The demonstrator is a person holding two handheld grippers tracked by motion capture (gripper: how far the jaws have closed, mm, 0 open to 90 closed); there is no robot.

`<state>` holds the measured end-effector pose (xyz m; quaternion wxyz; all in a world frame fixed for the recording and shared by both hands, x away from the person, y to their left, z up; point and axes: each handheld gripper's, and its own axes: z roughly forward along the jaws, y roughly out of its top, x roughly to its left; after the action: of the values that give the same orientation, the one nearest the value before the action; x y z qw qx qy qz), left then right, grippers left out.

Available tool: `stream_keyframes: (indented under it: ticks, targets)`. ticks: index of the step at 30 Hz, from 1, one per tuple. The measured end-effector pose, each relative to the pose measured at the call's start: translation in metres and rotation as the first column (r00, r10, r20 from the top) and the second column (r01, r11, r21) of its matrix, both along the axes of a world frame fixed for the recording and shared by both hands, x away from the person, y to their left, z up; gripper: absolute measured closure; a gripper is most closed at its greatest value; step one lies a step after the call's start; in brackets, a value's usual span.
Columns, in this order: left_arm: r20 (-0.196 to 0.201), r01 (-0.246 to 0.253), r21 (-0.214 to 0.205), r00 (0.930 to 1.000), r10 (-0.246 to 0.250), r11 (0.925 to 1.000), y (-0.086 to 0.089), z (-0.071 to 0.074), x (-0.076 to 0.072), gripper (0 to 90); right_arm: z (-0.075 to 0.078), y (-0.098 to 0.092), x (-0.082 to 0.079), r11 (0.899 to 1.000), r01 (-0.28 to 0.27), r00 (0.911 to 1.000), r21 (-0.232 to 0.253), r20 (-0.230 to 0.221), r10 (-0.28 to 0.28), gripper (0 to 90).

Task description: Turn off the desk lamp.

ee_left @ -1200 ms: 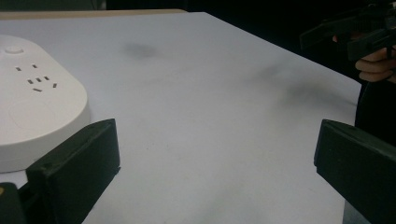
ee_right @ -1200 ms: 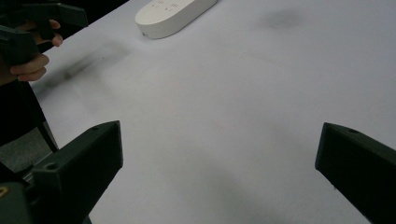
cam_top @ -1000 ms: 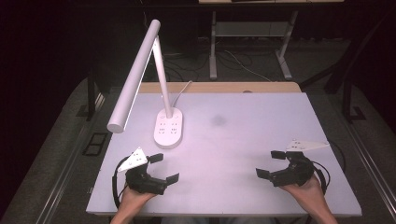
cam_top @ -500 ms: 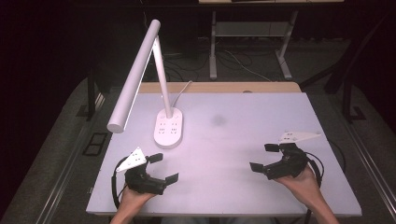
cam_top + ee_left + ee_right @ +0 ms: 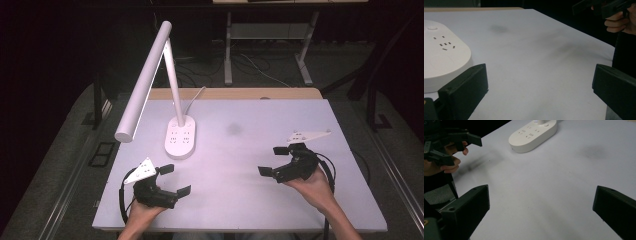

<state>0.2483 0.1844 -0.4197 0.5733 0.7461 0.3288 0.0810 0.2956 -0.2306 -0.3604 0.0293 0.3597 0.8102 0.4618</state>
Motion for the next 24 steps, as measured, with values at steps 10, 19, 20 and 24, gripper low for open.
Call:
stream_keyframes:
  ticks: [10,19,20,24]
  targets:
    - [0.005,0.004,0.001,1.0000,-0.004,1.0000,0.000,0.000,0.000,0.0,0.012,0.019,0.016,0.999,-0.033,0.9994,-0.021,0.012,0.034,0.8]
    - [0.003,-0.003,-0.005,1.0000,0.003,1.0000,0.001,0.001,0.000,0.0,0.023,0.037,0.033,0.998,-0.058,0.9982,-0.020,0.016,0.058,0.8]
    - [0.003,-0.003,-0.005,1.0000,0.003,1.0000,0.001,0.001,0.000,0.0,0.023,0.037,0.033,0.998,-0.058,0.9982,-0.020,0.016,0.058,0.8]
    - [0.003,-0.002,-0.002,1.0000,0.002,1.0000,0.001,0.000,0.000,0.0,0.026,0.047,0.043,0.997,-0.070,0.9973,-0.030,0.016,0.071,0.8]
